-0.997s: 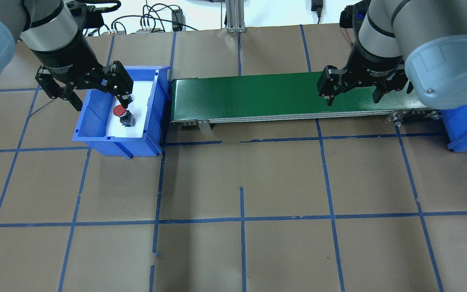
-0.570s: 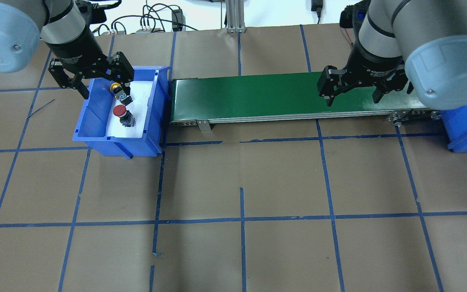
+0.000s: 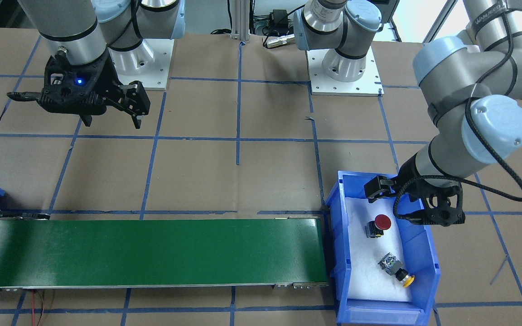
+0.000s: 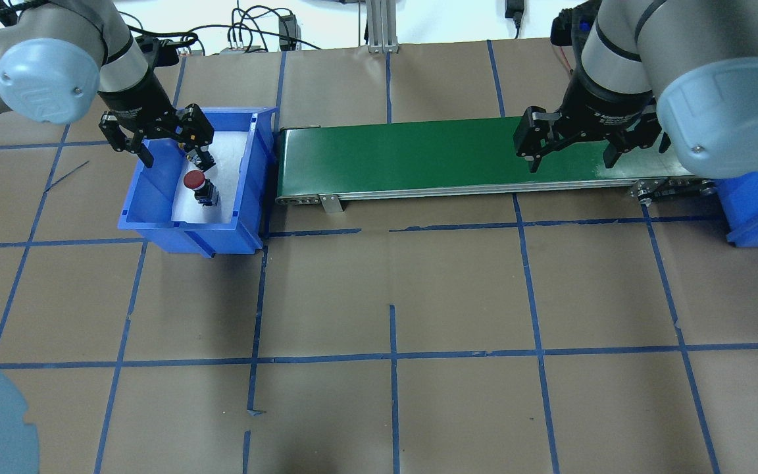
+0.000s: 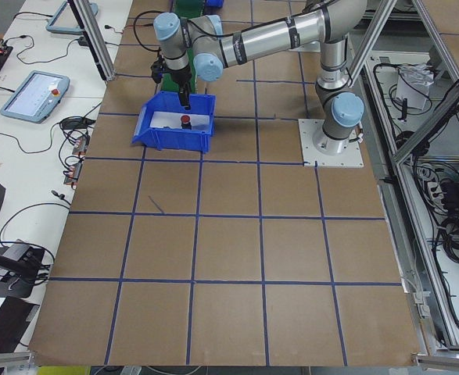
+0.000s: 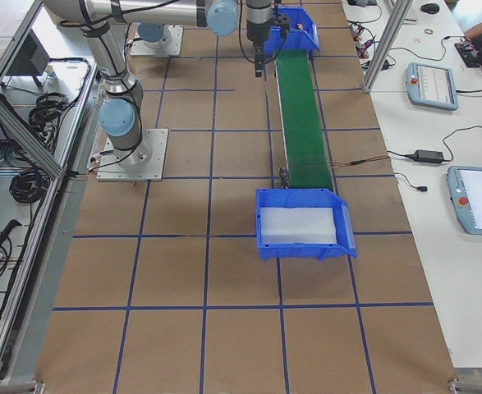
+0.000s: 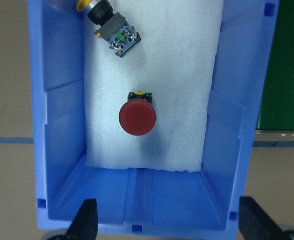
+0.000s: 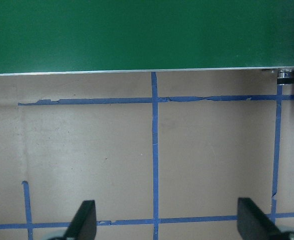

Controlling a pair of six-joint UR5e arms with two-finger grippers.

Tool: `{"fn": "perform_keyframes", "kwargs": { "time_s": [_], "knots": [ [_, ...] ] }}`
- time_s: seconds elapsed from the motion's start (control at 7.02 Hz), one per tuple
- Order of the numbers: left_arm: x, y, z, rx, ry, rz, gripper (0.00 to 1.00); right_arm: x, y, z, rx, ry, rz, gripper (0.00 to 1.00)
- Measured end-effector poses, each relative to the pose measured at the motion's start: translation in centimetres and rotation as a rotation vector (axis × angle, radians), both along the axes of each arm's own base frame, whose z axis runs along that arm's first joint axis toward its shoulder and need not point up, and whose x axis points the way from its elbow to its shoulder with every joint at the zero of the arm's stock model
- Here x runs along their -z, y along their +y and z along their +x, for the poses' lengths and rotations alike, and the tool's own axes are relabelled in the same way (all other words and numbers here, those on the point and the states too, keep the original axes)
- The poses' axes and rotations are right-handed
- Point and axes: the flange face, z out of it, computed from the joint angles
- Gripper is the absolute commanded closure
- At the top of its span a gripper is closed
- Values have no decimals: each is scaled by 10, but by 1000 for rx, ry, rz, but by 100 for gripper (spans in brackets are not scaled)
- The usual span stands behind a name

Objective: Transport two buttons from left to right
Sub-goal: 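Grasp the red push-button with the left gripper and lift it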

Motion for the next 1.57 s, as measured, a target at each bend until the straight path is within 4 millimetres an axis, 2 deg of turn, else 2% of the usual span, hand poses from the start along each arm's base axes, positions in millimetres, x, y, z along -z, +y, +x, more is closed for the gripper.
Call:
{"fn": "perform_keyframes", "kwargs": {
  "time_s": [0.43,0.57,0.71,0.85,1.0,1.28,1.57],
  "knots": [
    [49,-19,5,16,4,-24,1,0,0,0,2,-1,1,0],
    [64,-22,6,19,4,-21,5,0,0,0,2,0,2,0],
    [75,-22,6,17,6,-15,20,0,0,0,2,0,2,0],
    [85,-17,5,14,9,-1,31,0,0,0,2,0,2,0],
    [92,-13,4,13,10,13,71,0,0,0,2,1,2,0],
    [93,-10,4,14,13,16,74,0,0,0,2,1,2,0],
    [78,-15,4,18,8,-18,74,0,0,0,2,1,2,0]
  ]
}}
